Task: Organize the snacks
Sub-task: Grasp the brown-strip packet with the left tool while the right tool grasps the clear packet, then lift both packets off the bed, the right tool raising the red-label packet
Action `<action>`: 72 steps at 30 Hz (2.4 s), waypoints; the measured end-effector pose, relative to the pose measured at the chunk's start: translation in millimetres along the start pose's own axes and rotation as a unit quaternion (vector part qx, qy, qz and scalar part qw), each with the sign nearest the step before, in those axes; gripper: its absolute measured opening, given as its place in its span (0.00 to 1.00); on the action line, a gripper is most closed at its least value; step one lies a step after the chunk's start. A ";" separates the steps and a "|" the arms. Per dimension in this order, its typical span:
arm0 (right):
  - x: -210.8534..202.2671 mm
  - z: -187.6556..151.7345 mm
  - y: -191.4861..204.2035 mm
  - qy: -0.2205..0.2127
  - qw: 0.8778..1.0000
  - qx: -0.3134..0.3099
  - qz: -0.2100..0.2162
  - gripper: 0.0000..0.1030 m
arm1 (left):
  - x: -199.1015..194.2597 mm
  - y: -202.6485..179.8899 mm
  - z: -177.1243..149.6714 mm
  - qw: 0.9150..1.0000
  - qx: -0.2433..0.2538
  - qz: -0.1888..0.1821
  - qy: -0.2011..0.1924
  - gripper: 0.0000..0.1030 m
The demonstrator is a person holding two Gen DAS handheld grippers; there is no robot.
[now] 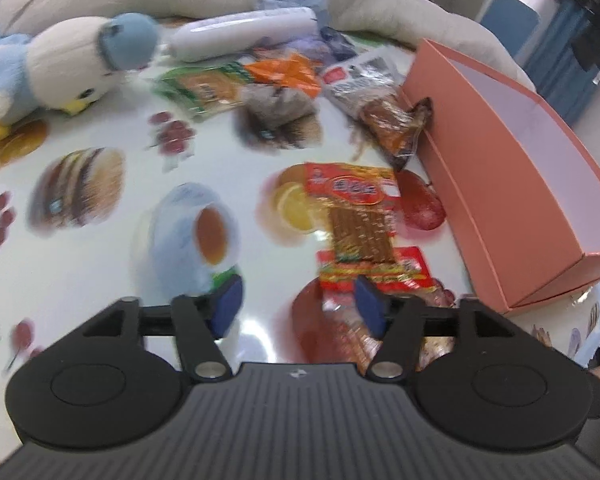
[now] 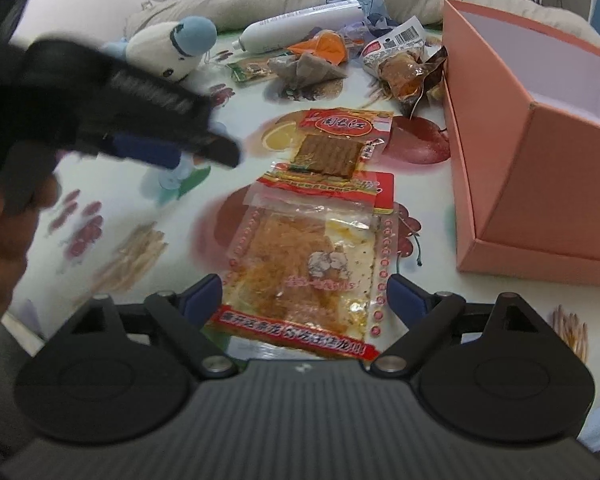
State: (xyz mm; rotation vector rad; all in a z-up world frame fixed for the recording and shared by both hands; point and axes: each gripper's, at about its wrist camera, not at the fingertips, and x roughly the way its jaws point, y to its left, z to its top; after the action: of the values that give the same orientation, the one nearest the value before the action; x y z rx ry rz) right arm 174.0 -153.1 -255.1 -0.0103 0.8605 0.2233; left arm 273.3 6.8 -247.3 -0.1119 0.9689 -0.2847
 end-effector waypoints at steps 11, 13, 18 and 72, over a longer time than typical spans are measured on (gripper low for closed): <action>8.4 -13.1 -2.7 -0.013 1.000 -0.012 -0.015 1.00 | 56.4 -37.1 39.1 0.996 0.081 -0.017 0.018 0.76; 8.6 -13.6 -1.1 -0.013 1.000 -0.014 -0.017 1.00 | 67.9 -42.7 41.3 0.996 0.088 -0.012 0.028 0.76; 8.2 -17.3 -1.1 -0.020 1.000 -0.009 -0.017 1.00 | 87.0 -51.6 40.7 0.994 0.097 -0.006 0.050 0.76; -46.1 -24.3 -25.7 -0.021 1.000 0.010 0.006 0.17 | -35.3 10.6 -54.1 0.999 -0.019 0.017 0.026 0.21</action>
State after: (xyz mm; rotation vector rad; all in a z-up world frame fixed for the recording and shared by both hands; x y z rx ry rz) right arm 131.8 -189.4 -238.4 0.0190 0.8217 0.2254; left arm 211.8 28.9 -252.0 -0.1234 1.0276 -0.2390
